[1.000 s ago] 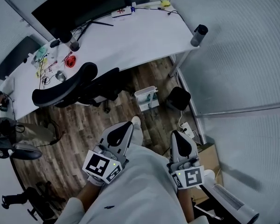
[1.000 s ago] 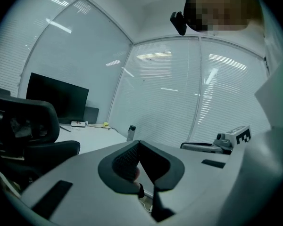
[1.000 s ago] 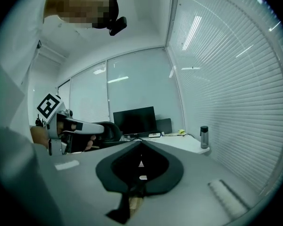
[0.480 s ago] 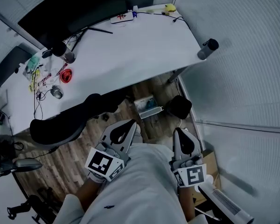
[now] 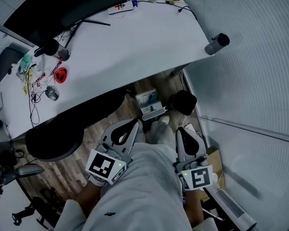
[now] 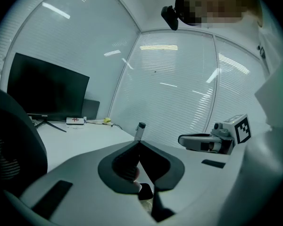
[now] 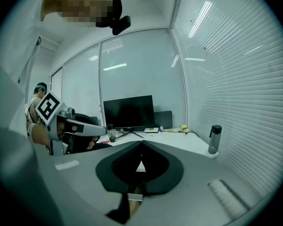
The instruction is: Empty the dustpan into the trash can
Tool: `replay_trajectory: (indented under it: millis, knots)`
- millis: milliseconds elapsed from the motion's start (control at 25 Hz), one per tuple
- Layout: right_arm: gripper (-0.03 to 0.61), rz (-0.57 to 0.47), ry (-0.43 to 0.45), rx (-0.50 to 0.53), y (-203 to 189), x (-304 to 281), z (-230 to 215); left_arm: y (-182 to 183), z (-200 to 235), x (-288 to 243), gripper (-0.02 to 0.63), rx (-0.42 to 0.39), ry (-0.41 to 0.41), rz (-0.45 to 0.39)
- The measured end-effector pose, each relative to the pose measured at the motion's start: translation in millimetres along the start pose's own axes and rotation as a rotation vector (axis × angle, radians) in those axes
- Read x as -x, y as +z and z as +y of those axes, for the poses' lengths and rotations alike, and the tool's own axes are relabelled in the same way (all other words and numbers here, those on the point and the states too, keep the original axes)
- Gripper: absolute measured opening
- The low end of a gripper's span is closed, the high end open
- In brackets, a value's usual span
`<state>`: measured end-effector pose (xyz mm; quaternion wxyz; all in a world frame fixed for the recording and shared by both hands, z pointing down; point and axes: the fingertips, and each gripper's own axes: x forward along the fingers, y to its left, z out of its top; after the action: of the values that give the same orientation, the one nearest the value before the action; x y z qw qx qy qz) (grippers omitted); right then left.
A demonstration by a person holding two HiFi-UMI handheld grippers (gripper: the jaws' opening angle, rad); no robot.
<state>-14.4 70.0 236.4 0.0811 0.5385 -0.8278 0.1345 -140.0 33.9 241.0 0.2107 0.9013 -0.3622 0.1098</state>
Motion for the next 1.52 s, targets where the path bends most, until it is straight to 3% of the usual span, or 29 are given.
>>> replay_trajectory:
  millis: [360,800,1080,1280,1360,1520]
  knots:
    - [0.011,0.022,-0.009,-0.026,-15,-8,-18,-33,-5,-33,0.009,-0.012,-0.015,0.132]
    - [0.011,0.036,-0.028,-0.070,-55,-16,-41,-82,-12,-71,0.011,-0.111,-0.063,0.257]
    - [0.011,0.053,-0.011,-0.094,-87,-28,-53,-120,-6,-91,0.054,-0.127,-0.053,0.341]
    - [0.012,0.078,0.017,-0.094,-119,-37,-57,-148,5,-104,0.069,-0.184,-0.048,0.378]
    - [0.096,0.095,0.032,-0.095,-127,-42,-58,-158,4,-109,0.077,-0.194,-0.063,0.403]
    - [0.097,0.101,0.035,-0.108,-139,-51,-66,-175,6,-119,0.094,-0.239,-0.075,0.434]
